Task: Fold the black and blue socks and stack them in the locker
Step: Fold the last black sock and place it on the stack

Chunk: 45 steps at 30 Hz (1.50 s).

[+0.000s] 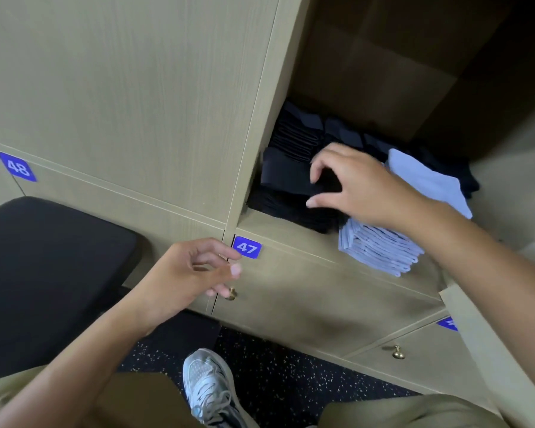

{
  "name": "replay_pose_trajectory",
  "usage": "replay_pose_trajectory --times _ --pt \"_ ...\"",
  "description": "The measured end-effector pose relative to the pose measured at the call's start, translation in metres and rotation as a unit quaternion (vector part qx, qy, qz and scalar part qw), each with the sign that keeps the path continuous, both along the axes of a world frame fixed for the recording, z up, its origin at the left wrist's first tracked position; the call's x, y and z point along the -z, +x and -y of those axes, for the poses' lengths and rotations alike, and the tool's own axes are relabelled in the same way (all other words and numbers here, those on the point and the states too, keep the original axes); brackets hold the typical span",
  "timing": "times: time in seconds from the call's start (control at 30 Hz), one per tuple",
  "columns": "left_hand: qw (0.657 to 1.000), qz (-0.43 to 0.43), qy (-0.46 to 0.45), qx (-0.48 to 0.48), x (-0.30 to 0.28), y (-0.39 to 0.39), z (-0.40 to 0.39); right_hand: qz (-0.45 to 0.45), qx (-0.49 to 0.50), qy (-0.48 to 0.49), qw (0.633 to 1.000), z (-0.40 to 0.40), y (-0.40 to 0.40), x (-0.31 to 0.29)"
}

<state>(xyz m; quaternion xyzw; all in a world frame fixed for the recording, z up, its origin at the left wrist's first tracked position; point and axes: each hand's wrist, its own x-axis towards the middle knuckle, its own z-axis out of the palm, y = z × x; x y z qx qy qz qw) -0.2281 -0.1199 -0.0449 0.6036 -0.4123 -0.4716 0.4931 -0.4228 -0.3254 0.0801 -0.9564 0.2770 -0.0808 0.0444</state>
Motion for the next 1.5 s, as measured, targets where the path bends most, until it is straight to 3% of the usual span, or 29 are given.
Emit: replay_pose_trajectory --times 0.23,0.63,1.1,1.5 --pt "1.000 0.018 0.015 0.008 0.005 0.000 0.003 -0.053 0.053 0.026 0.997 0.047 0.012 -0.009" --pt "0.999 0.041 0.014 0.031 0.013 0.001 0.007 -0.145 0.079 0.077 0.983 0.061 0.030 0.021" --pt "0.998 0.052 0.021 0.038 0.018 0.000 0.012 -0.168 0.081 0.112 0.976 0.054 0.038 0.036" --pt "0.995 0.076 0.057 0.036 0.027 0.000 0.006 -0.134 0.078 0.041 0.987 0.032 0.033 0.027"
